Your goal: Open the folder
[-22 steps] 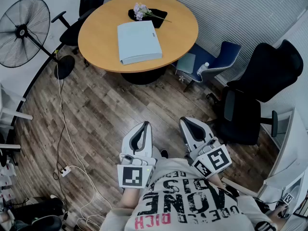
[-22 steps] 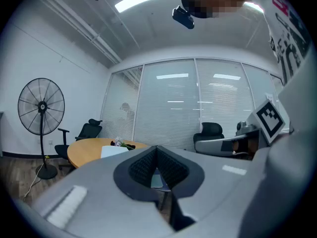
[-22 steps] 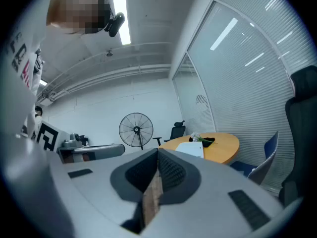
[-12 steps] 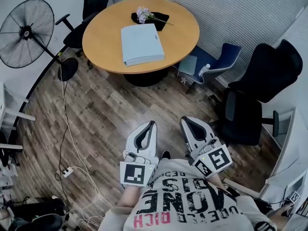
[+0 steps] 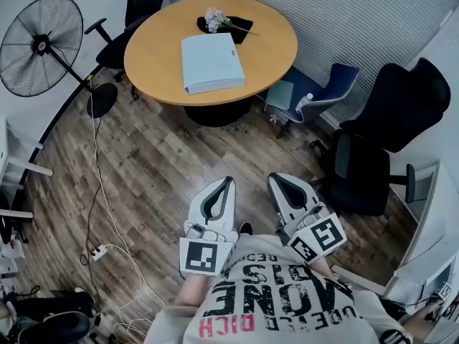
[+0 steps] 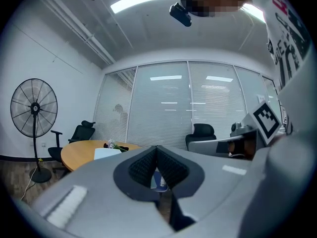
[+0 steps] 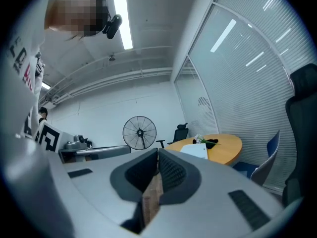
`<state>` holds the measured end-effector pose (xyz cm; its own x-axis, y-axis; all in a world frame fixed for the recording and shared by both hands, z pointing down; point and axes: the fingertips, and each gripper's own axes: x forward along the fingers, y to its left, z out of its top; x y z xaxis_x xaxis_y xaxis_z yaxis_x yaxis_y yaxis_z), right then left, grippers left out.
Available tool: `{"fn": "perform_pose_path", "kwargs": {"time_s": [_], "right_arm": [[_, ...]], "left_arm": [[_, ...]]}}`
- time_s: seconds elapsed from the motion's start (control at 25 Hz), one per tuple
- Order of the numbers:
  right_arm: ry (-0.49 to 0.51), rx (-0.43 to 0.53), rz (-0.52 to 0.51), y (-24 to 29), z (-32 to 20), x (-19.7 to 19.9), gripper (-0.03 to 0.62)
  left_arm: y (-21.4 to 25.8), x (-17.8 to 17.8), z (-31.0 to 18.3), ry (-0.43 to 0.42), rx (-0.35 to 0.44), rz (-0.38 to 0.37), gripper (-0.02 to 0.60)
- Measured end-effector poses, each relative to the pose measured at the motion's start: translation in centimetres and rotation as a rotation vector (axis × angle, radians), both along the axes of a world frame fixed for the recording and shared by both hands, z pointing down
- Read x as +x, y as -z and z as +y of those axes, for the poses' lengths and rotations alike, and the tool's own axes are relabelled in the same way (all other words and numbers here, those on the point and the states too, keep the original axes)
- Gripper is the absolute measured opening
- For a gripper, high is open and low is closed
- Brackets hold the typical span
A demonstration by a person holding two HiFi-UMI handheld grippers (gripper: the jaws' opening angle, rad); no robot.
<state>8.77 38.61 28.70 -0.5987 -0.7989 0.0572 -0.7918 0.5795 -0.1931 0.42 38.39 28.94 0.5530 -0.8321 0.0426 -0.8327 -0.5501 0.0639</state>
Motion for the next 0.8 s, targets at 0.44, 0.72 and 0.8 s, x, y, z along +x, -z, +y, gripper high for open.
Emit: {"fn": "perform_pose_path", "kwargs": {"time_s": [0.44,0.72,0.8], "right_arm": [[-0.005,-0.040,0.005,-1.4,0.0,1.2,0.014],[-0.022,-0.058,0.008,-2.0,-3.1,0.6,0.014],[-0.029,-0.061,0.004,-1.9,-4.6,0.2,0.014]], "left_arm": [[-0.8,1.6,-0.1,-0.024,-0.057,0.004,0.077],[-1.6,0.5,-3.6,-0.028,-0.076,0.014,0.077],[-1.3,-0.2,-5.4,-0.030,-0.045,0.013,0.077]]}}
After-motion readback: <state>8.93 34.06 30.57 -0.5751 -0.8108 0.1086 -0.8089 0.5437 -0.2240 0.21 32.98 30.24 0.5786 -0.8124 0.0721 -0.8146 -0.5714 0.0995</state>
